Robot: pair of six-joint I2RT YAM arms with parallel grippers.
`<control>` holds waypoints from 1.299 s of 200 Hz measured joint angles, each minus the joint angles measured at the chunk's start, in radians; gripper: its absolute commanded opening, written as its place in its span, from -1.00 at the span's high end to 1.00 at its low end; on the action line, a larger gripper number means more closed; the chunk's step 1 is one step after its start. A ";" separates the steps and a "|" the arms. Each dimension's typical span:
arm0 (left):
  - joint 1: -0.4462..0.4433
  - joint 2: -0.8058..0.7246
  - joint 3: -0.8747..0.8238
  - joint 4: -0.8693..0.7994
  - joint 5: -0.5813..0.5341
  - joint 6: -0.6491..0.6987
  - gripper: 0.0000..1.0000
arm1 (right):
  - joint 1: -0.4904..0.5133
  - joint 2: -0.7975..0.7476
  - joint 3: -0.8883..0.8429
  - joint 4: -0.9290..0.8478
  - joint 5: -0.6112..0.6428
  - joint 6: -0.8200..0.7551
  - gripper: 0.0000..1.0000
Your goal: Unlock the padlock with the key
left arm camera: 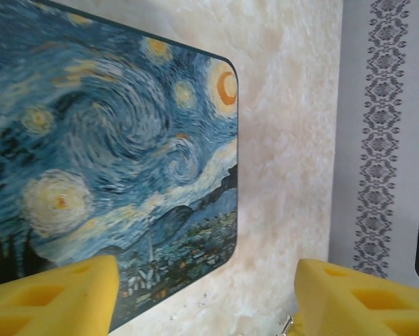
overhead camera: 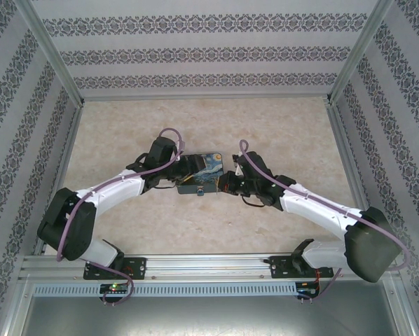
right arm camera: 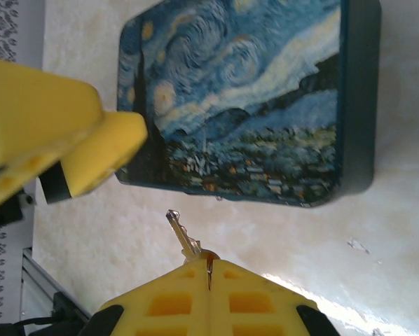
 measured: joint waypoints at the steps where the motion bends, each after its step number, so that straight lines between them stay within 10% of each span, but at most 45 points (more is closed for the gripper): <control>1: 0.000 0.000 0.000 0.001 0.001 0.000 -0.24 | 0.000 0.001 0.001 0.000 0.000 0.000 1.00; 260: -0.073 0.097 0.016 0.106 0.066 -0.043 0.55 | 0.000 0.066 0.040 0.008 -0.021 0.000 1.00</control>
